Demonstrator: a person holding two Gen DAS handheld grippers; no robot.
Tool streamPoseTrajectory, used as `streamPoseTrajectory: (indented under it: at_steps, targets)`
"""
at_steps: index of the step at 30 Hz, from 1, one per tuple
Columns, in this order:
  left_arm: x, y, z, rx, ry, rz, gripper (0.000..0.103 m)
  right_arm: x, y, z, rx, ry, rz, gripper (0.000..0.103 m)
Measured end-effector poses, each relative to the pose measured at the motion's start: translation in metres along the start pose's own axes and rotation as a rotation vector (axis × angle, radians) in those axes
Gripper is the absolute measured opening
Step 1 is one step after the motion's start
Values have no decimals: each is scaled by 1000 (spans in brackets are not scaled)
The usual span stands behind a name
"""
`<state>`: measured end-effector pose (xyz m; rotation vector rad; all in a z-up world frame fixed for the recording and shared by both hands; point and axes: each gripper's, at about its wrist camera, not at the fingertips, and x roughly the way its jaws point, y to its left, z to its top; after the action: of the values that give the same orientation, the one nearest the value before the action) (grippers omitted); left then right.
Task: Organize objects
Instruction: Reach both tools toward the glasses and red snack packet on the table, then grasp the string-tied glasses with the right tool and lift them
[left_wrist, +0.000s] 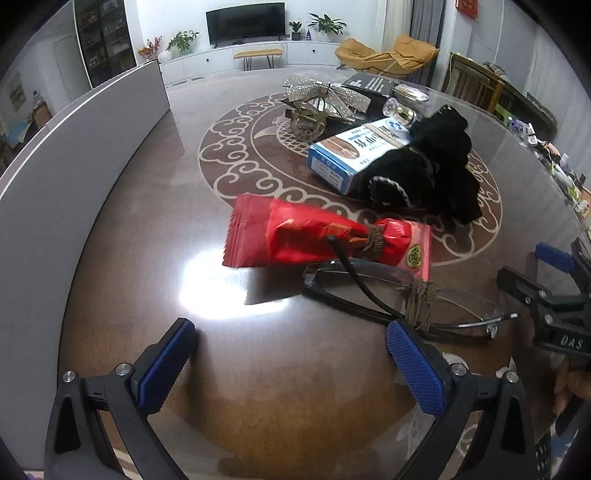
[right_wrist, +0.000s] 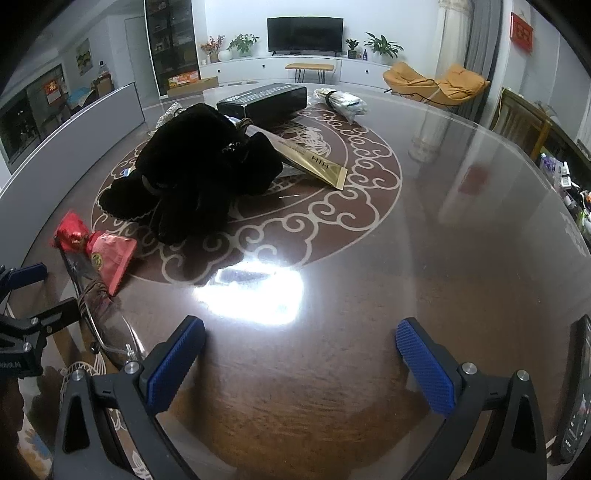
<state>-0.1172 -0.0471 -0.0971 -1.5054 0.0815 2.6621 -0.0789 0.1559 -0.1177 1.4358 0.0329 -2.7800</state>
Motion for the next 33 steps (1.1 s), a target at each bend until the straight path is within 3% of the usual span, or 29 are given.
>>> streamPoseTrajectory:
  at_steps: [19,24,27,29,31,33]
  targets:
    - [-1,-1,-2,-15,-30,10,103,-1,0,-1,1,-1,4,103]
    - [-8,7,-12,37,-6,-25,103,1,-3,1,-41,2,36,103]
    - [-15,16,-25,66,3,-42,103,4,-11,8,-86,61,63,103]
    - [-21,24,-33,68,14,-43,103,3,-17,15,-11,156,48,103]
    - [-24,28,-38,73,11,-45,103,-14,-9,21,50,134,174,103]
    - [-27,33,-43,82,0,-51,103,-29,13,26,23,107,264,103]
